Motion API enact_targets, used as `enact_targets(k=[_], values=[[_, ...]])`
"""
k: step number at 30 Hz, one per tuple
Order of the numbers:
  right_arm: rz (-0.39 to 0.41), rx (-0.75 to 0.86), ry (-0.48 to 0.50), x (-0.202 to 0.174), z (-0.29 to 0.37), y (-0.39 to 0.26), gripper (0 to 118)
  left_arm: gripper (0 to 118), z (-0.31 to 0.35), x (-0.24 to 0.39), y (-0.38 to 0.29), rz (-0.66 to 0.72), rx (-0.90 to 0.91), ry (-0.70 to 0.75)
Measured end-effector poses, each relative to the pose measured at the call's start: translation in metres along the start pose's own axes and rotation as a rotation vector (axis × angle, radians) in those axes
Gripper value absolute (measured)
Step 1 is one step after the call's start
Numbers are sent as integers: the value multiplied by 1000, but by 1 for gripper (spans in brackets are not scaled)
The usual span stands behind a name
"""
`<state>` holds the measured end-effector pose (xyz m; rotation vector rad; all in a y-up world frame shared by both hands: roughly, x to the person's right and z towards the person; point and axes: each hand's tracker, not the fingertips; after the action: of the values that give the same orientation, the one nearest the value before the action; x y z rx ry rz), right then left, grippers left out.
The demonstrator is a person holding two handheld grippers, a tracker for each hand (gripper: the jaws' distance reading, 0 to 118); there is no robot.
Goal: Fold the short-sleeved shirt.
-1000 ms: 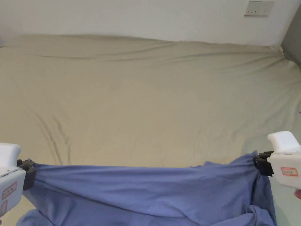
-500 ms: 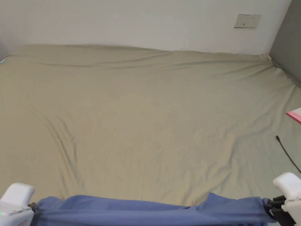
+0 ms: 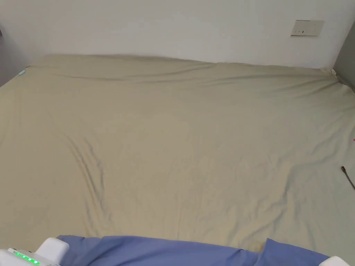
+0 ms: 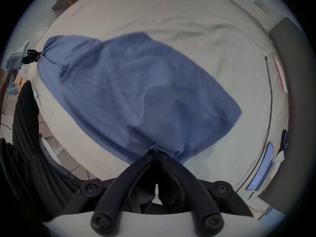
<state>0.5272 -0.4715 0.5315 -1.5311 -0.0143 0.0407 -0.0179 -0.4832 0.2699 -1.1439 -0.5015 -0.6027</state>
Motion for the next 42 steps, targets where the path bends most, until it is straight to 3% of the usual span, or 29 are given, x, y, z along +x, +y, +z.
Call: enact_targets(k=[3,4,5,6,7,8,9,10,14,17,20,24,26,28,29,30,31,32,42], values=[[7,2,-23,-6,-8,3,7,1,-2,8,3,-50,-7,16],[28,19,-49,-7,-1,3,19,8,2,7,5,-53,-5,18],[43,31,-94,-6,7,4,38,21,5,7,6,-53,1,26],[43,48,-133,-6,15,3,66,43,9,5,7,-46,12,40],[35,75,-171,-2,27,4,100,85,15,1,8,-30,31,63],[26,114,-168,1,41,5,109,111,21,-3,11,-7,49,70],[6,175,-167,3,57,7,110,118,32,-7,13,22,76,47],[-24,252,-186,3,79,11,110,113,46,-11,16,61,137,10],[-96,567,-288,-13,156,24,110,112,100,-19,37,201,369,-2],[-111,810,-366,-47,201,32,110,112,155,-11,48,308,626,-20],[-123,987,-377,-89,231,39,110,108,202,6,51,388,852,-8],[-154,1144,-425,-137,249,46,110,95,246,40,58,360,1004,136],[-169,1180,-432,-154,250,49,108,62,252,50,61,353,1059,180],[-176,1208,-404,-168,250,49,95,32,257,64,60,346,1091,196],[-168,1220,-392,-174,249,49,79,23,258,70,61,334,1107,209],[-161,1228,-395,-178,247,52,54,16,259,75,62,324,1116,223],[-156,1232,-415,-183,244,54,15,5,260,81,62,315,1135,243],[-146,1237,-446,-187,241,54,2,0,260,87,61,307,1151,259],[-179,1267,-497,-190,241,57,2,0,266,101,74,199,1171,242]])
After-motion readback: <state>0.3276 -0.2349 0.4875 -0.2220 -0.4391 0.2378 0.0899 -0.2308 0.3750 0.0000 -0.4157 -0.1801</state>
